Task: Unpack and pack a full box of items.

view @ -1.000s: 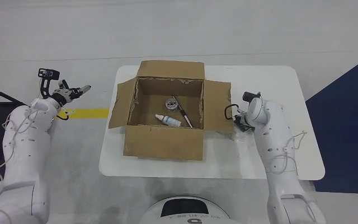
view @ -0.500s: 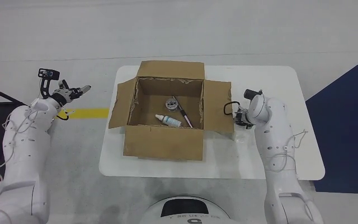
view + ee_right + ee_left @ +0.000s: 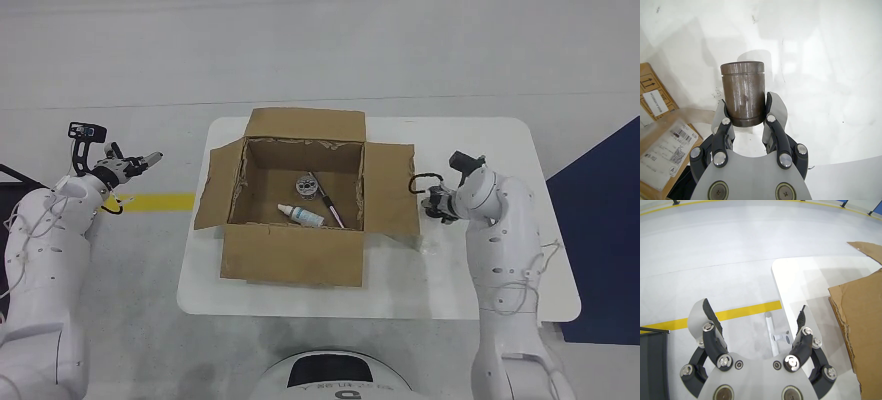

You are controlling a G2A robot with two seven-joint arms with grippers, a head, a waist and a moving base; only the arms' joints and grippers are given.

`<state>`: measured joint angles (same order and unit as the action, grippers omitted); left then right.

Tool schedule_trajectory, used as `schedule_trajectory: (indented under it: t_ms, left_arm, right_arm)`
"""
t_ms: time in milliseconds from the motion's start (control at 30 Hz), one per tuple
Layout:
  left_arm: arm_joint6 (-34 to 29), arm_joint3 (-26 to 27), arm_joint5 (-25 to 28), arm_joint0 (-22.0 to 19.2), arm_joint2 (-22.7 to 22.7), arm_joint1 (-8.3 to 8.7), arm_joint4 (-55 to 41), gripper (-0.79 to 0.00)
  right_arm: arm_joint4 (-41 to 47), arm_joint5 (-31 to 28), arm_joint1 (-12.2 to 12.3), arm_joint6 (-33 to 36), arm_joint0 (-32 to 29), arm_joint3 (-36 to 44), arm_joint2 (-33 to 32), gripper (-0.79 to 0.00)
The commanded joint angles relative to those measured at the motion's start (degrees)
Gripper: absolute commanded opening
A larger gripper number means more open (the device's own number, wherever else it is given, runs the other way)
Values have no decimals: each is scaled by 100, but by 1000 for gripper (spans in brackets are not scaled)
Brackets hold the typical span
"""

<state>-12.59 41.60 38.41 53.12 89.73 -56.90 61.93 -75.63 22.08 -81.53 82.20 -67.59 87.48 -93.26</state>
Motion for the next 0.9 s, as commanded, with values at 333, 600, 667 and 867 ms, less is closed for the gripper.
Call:
schedule_trajectory:
  t_ms: [333, 600, 667, 867]
  left_arm:
    - [0, 0, 0, 0, 0, 0, 0, 0]
    - [0, 0, 0, 0, 0, 0, 0, 0]
    - [0, 0, 0, 0, 0, 0, 0, 0]
    - [0, 0, 0, 0, 0, 0, 0, 0]
  right_arm:
    - [1616, -241, 60, -729, -656, 798, -991, -785]
    - [3363, -1078, 35, -1994, -1545, 1828, -1479, -785]
    - [3642, -1300, 35, -2191, -1708, 2095, -1489, -785]
    - [3904, -1683, 54, -2272, -1664, 2698, -903, -785]
